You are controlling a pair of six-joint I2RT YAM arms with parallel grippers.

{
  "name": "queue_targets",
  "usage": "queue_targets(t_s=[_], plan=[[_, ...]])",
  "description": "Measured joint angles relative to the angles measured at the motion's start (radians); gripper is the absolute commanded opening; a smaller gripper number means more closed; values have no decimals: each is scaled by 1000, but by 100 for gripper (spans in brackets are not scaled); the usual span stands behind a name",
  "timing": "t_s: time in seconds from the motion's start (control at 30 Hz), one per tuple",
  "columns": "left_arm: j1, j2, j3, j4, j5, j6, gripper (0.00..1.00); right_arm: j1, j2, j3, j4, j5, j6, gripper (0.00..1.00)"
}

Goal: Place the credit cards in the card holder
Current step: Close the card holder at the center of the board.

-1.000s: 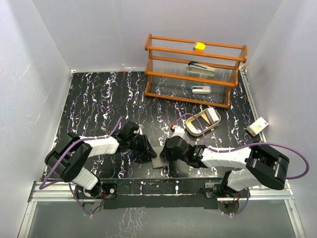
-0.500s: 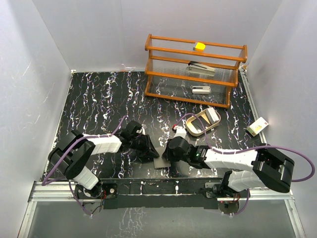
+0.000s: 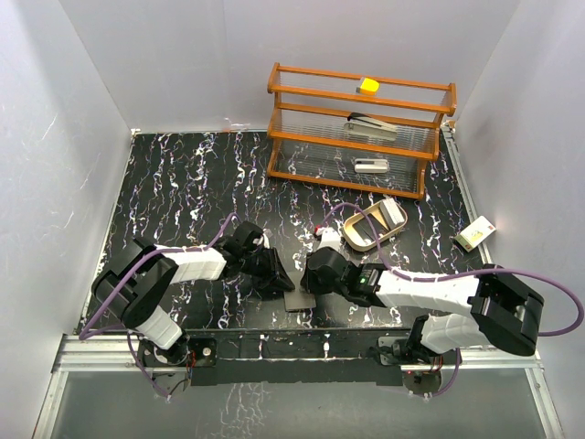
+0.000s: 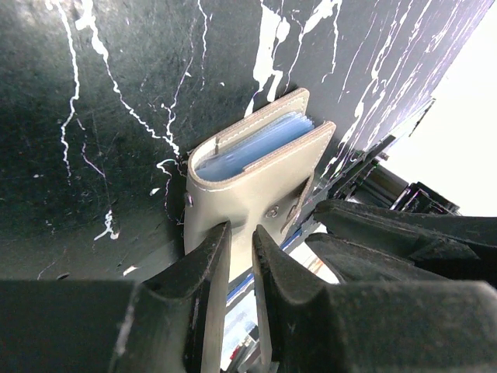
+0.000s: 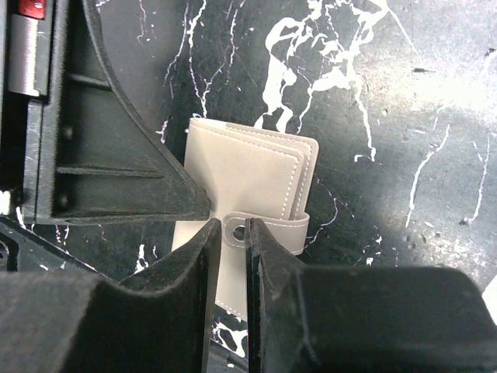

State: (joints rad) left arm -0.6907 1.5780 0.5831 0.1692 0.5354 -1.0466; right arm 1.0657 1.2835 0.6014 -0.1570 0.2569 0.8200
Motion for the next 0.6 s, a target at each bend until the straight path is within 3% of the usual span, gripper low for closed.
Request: queue_targets(t_s=[0.6], plan=[[0, 3, 6, -11, 1, 2, 18, -1, 51, 4, 20, -51, -6, 16]])
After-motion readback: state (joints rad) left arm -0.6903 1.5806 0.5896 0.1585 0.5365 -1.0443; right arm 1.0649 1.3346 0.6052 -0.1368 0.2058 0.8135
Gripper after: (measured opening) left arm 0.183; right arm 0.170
